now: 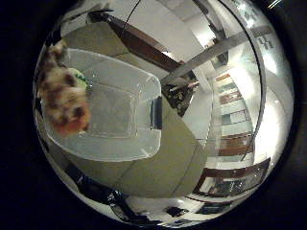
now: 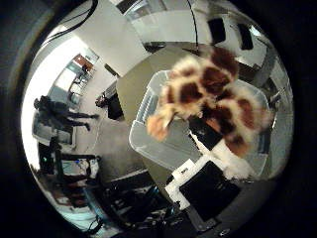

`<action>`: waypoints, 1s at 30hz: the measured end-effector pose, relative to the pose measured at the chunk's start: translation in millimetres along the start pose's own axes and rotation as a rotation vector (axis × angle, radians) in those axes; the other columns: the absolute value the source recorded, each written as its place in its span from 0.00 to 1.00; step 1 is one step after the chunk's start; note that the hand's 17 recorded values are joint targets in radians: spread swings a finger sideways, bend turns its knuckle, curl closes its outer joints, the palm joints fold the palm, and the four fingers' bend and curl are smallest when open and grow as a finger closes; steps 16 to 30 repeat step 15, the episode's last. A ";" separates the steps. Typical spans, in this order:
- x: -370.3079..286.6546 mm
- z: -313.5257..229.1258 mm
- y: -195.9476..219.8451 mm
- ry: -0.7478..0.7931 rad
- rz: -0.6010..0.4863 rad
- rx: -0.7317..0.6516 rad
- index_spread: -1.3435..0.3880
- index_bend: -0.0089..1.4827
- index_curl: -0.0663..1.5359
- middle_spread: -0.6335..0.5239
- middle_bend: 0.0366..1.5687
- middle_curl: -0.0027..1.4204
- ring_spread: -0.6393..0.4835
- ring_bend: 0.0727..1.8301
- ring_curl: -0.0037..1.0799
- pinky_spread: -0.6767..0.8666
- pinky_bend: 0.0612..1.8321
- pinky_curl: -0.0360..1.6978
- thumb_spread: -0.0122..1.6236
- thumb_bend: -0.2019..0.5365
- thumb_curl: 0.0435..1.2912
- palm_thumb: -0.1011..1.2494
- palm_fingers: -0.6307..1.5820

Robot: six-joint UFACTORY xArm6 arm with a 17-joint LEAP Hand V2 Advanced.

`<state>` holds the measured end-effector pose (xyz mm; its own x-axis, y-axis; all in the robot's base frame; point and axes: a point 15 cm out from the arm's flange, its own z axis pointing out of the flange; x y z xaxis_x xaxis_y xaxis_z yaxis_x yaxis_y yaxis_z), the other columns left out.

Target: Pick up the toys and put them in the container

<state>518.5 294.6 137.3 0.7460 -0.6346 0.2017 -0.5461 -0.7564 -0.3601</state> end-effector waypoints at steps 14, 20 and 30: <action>81.7 -44.3 21.4 0.082 0.063 0.032 0.52 0.13 0.32 0.39 0.13 0.30 0.49 0.20 0.29 0.70 0.32 0.16 0.66 0.24 0.33 0.61 0.42; 92.8 -49.4 28.8 0.093 0.072 0.031 0.52 0.13 0.32 0.40 0.13 0.30 0.50 0.20 0.28 0.70 0.32 0.15 0.66 0.24 0.33 0.60 0.43; 92.8 -49.4 28.8 0.093 0.072 0.031 0.52 0.13 0.32 0.40 0.13 0.30 0.50 0.20 0.28 0.70 0.32 0.15 0.66 0.24 0.33 0.60 0.43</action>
